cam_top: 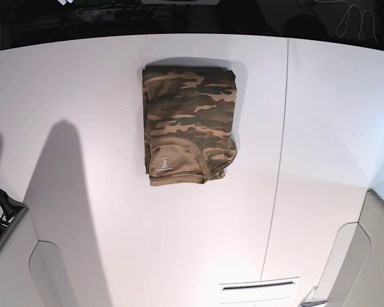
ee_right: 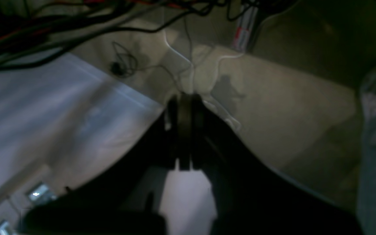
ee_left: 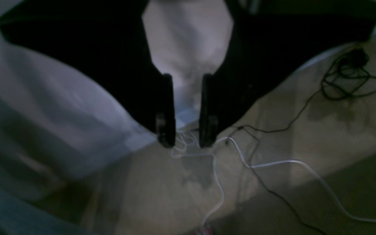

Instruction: Fold the T-shirt properly

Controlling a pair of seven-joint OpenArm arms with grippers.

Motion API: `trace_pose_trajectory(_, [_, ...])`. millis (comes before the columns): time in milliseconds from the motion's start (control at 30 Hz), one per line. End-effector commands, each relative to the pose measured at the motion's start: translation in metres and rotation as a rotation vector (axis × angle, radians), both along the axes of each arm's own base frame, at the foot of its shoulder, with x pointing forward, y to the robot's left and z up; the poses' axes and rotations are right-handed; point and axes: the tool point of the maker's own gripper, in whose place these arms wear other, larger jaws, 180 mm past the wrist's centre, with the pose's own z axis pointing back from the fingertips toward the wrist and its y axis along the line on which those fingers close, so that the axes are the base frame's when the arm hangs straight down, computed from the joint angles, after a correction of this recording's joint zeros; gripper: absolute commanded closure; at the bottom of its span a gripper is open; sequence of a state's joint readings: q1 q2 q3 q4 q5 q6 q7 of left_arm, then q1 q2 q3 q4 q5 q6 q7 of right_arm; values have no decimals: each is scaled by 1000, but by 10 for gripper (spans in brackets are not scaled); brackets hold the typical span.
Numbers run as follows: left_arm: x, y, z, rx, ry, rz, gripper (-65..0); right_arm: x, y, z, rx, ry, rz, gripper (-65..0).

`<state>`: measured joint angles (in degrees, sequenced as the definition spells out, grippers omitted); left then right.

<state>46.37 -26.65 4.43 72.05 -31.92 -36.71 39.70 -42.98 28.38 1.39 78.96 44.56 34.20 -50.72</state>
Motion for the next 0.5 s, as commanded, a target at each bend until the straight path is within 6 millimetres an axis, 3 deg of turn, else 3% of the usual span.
trace_pose_trajectory(0, [-1, 0, -1, -10, 8, -14, -146, 1, -3, -5, -7, -8, 7, 0])
trace_pose_trajectory(233, [44, -3, -41, 54, -13, 46, -146, 7, -2, -51, -48, -18, 88, 0])
trace_pose_trajectory(467, [54, -27, -67, 44, 48, 65, -146, 8, -3, -77, -72, 44, 170, 0])
